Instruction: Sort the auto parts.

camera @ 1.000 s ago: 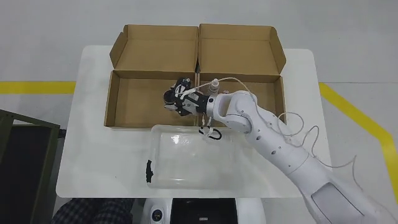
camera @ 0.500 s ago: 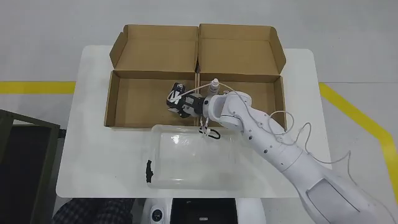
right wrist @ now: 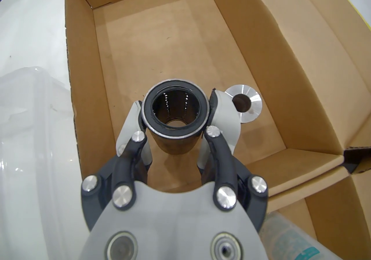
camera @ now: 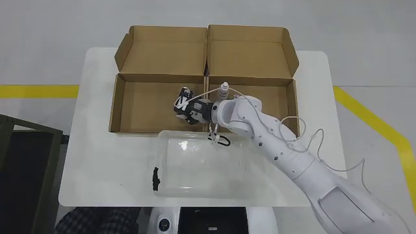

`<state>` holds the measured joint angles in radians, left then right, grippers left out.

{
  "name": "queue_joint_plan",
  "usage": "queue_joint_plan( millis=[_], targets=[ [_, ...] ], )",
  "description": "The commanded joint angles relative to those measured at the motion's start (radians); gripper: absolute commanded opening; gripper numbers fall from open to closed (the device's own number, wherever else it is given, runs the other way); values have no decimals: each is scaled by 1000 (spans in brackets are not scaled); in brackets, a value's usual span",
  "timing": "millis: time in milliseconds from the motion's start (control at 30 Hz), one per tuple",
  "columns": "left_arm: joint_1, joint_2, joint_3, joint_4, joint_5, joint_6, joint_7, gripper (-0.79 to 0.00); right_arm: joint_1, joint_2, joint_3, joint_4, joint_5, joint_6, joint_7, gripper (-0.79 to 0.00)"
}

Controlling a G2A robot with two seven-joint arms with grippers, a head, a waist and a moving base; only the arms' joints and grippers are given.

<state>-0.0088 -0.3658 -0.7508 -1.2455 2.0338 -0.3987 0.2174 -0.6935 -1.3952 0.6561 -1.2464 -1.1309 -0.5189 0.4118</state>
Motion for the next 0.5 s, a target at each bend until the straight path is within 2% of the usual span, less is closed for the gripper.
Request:
queue_joint_plan(
  millis=[0, 67, 233, 467],
  targets=[
    [0, 0, 0, 0, 0, 0, 0, 0, -4, 0, 4, -3, -2, 0, 4, -397],
    [0, 0, 0, 0, 0, 0, 0, 0, -10, 1, 8, -8, -4, -3, 10, -348],
    [0, 0, 0, 0, 0, 0, 0, 0, -26, 4, 27, -39, -4, -8, 11, -317],
    [0, 0, 0, 0, 0, 0, 0, 0, -64, 21, 83, -157, -26, -19, 0, -225]
  ],
)
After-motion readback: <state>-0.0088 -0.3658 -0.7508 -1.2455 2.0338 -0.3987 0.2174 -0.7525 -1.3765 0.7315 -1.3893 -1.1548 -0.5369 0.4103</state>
